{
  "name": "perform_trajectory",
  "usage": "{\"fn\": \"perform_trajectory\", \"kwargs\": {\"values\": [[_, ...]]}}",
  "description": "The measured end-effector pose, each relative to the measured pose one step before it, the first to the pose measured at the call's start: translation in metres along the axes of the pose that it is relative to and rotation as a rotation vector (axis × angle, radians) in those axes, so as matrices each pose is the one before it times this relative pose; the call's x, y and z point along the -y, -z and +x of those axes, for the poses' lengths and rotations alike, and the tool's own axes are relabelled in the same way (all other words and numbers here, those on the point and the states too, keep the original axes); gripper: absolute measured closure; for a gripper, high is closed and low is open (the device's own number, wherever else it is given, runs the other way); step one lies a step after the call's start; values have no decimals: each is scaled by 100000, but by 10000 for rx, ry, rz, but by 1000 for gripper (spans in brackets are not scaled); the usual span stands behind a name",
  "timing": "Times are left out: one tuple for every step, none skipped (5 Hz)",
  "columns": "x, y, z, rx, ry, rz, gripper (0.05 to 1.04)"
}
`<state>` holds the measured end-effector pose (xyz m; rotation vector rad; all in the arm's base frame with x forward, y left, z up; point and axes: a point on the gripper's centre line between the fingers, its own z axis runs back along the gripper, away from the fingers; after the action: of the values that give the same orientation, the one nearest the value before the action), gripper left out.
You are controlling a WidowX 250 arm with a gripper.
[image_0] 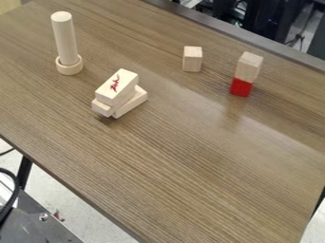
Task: Put the block on top of another block
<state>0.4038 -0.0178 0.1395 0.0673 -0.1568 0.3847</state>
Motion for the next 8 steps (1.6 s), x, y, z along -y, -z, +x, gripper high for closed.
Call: {"fn": "perform_trajectory", "kwargs": {"values": [[-5, 1323, -326, -327, 39, 164, 84], [-848, 1503, -18, -295, -224, 116, 84], [-1685, 907, 770, -141, -501, 37, 84], [-762, 720, 222, -90, -252, 5, 84], [-552, 267, 299, 23, -258, -22, 84], [-768, 1168, 367, -193, -224, 44, 84], [-430, 608, 285, -86, -135, -34, 84], [-93, 1935, -75, -435, 8, 140, 84]]}}
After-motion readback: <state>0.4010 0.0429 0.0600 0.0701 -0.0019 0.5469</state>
